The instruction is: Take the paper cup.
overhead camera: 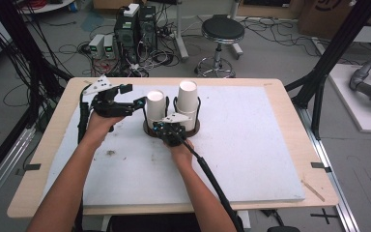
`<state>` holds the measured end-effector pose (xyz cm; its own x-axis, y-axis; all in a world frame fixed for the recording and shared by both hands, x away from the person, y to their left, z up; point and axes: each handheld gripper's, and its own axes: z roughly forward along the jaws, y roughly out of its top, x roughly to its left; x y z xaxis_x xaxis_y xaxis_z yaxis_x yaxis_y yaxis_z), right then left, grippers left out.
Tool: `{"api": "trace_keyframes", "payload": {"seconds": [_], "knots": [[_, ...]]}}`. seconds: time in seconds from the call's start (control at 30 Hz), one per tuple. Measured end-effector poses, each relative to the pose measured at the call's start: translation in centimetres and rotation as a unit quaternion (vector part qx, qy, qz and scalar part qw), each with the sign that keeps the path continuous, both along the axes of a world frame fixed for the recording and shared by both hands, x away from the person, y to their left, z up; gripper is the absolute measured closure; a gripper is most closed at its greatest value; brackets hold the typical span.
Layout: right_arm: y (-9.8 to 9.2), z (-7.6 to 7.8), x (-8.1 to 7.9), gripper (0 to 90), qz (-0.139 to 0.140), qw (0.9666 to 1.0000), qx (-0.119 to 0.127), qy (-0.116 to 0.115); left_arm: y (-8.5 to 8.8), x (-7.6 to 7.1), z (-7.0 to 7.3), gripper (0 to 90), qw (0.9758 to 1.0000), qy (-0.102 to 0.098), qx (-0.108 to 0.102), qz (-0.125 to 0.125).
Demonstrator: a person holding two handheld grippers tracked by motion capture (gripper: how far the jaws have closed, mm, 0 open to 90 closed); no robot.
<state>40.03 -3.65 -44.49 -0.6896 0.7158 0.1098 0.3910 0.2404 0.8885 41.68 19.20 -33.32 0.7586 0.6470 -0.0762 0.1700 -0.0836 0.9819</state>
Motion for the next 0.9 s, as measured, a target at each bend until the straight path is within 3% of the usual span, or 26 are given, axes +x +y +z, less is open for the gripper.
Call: {"api": "trace_keyframes", "payload": {"seconds": [0.13,0.5,0.67,0.77,0.83,0.9], "knots": [[0.0,0.0,0.1,90.0,0.002,1.0000,0.002,0.001,-1.3,1.4,-0.3,18.3,1.0000,0.005,-0.001,0.000],[-0.1,0.0,0.1,90.0,0.004,1.0000,0.004,0.003,-3.4,3.2,-2.0,18.3,0.9990,0.028,0.034,0.003],[-0.1,0.0,0.2,90.0,0.004,1.0000,0.006,0.006,-4.2,3.7,-2.7,19.9,0.9972,0.039,0.064,0.011],[-0.1,0.0,0.2,90.0,0.004,1.0000,0.007,0.006,-4.3,3.7,-2.8,23.0,0.9971,0.036,0.067,0.006],[-0.2,-0.1,0.2,90.0,0.003,1.0000,0.006,0.007,-4.4,3.6,-2.7,32.7,0.9970,0.025,0.073,-0.001],[-0.2,-0.1,0.2,90.0,0.003,0.9999,0.007,0.008,-4.6,3.6,-2.6,32.9,0.9968,0.019,0.077,0.001]]}}
